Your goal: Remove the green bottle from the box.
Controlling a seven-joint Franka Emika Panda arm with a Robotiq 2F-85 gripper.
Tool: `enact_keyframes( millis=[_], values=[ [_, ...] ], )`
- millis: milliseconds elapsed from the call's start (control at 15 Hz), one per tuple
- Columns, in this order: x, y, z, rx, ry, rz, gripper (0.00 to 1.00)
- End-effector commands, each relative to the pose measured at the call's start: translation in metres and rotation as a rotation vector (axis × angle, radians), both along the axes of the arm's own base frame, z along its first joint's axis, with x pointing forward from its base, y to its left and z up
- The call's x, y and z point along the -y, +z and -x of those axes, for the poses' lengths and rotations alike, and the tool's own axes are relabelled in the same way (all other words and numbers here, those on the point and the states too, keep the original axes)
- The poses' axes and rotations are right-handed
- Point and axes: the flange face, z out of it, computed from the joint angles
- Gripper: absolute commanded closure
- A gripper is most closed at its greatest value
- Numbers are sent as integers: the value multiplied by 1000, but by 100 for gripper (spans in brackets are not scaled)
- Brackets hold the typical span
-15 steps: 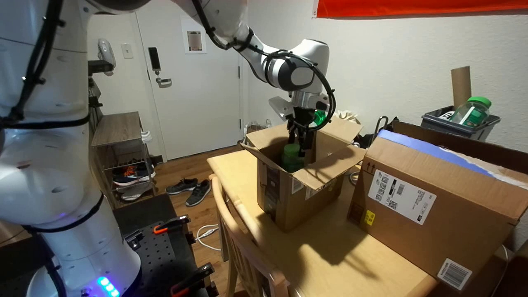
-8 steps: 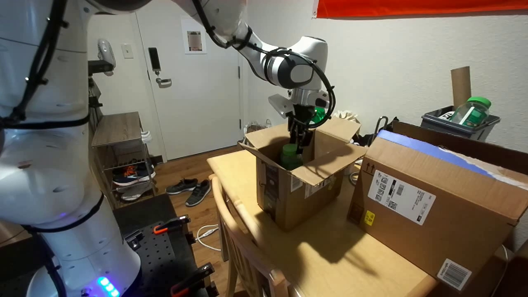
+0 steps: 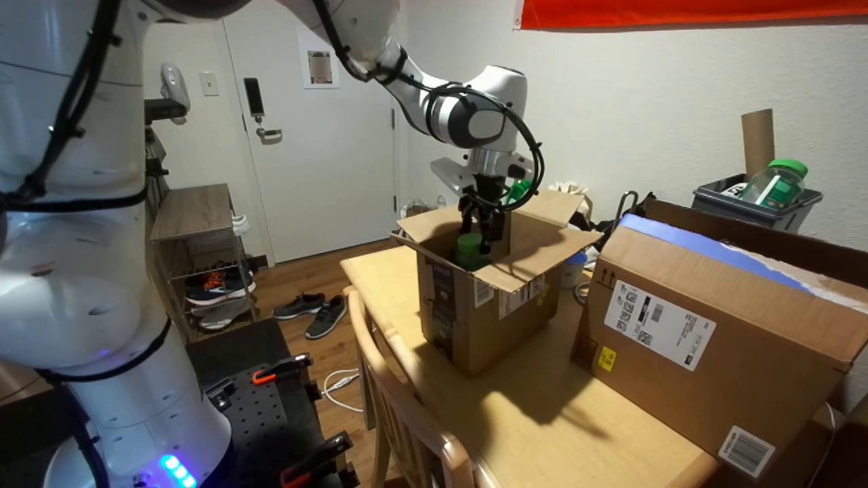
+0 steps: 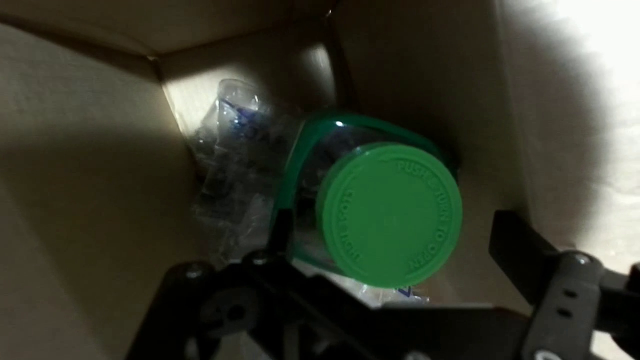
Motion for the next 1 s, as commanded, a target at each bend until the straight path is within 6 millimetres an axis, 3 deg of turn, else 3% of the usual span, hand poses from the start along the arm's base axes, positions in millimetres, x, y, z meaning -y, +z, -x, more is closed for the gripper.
enact_keyframes(
  millis=[0,67,200,400,533,600,667,867,933],
  values=[
    [-4,19,9,-15,57,11,12],
    [-3,21,9,-17,60,15,34],
    [2,25,9,-21,56,19,40],
    [5,21,13,-30,44,22,62],
    [5,16,14,-42,46,27,62],
    [4,13,14,-54,54,26,60],
    [3,10,14,-64,59,26,12],
    [2,2,15,-88,65,29,1],
    [2,0,16,-95,62,33,1]
  ],
)
